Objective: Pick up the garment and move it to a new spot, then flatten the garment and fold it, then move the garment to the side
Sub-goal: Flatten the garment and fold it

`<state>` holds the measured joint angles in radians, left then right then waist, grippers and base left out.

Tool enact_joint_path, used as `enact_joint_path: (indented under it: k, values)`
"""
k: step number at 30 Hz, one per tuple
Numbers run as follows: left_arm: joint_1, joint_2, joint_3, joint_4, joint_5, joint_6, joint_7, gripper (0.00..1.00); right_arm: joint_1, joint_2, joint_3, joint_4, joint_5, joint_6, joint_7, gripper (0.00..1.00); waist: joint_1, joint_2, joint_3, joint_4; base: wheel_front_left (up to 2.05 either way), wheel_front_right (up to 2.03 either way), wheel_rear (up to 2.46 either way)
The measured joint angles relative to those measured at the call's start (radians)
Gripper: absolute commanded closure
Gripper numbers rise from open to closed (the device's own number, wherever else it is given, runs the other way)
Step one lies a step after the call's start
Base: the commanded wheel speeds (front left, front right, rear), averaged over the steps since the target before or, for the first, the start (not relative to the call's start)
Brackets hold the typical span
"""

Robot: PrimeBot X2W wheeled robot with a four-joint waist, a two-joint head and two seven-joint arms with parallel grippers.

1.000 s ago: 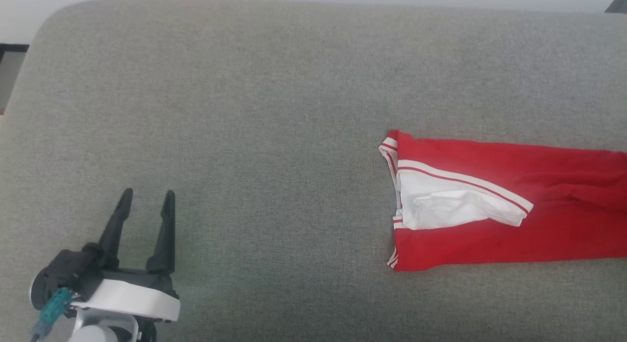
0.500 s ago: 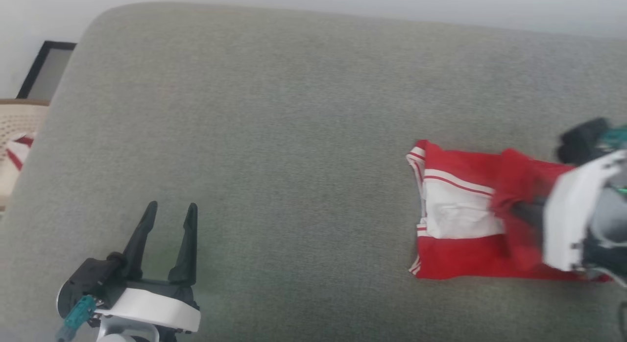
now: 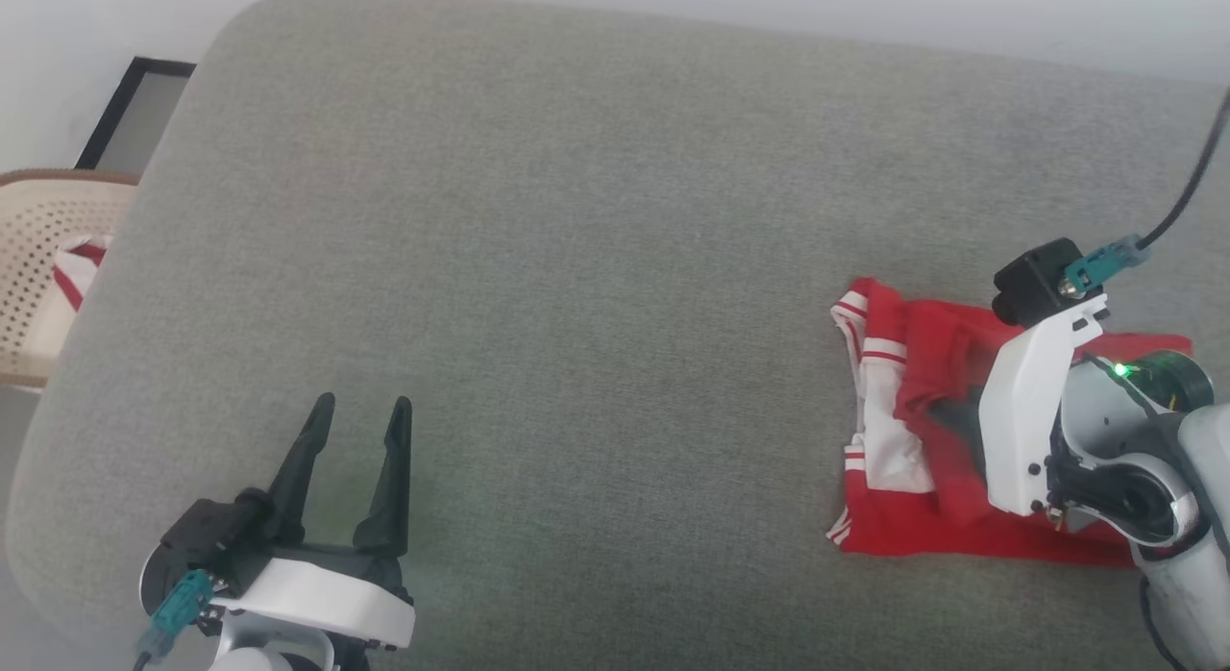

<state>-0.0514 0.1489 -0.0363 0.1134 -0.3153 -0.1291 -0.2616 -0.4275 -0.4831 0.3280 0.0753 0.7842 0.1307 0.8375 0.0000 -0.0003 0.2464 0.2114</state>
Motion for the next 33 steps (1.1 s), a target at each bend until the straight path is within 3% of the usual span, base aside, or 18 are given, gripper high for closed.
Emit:
enact_joint_path:
  k: [1, 9, 13, 23, 33]
  values:
    - [0.000, 0.001, -0.001, 0.003, 0.000, 0.000, 0.000, 0.00, -0.003, 0.002, 0.000, 0.010, 0.014, 0.000, -0.010, 0.00, 0.0000, 0.0000, -0.003, -0.003, 0.00, 0.00, 0.00]
    - [-0.010, 0.015, 0.002, 0.014, -0.007, 0.000, 0.000, 0.00, -0.018, -0.010, 0.003, 0.041, 0.074, 0.000, -0.083, 0.00, 0.0000, 0.0000, -0.030, -0.043, 0.00, 0.00, 0.00]
    - [-0.009, 0.026, -0.002, 0.026, -0.016, 0.000, 0.000, 0.00, -0.022, -0.034, 0.009, 0.064, 0.098, 0.000, -0.173, 0.00, 0.0000, 0.0000, -0.055, -0.075, 0.00, 0.00, 0.00]
    - [-0.006, 0.052, -0.024, 0.110, -0.064, 0.000, 0.000, 0.00, -0.007, -0.067, 0.069, 0.200, 0.113, 0.000, -0.558, 0.00, 0.0000, 0.0001, -0.129, -0.150, 0.00, 0.00, 0.00]
    - [0.054, 0.070, 0.012, 0.156, -0.087, 0.000, 0.000, 0.00, 0.034, -0.060, 0.154, 0.344, 0.039, 0.000, -0.958, 0.00, 0.0000, 0.0002, -0.234, -0.218, 0.00, 0.00, 0.00]
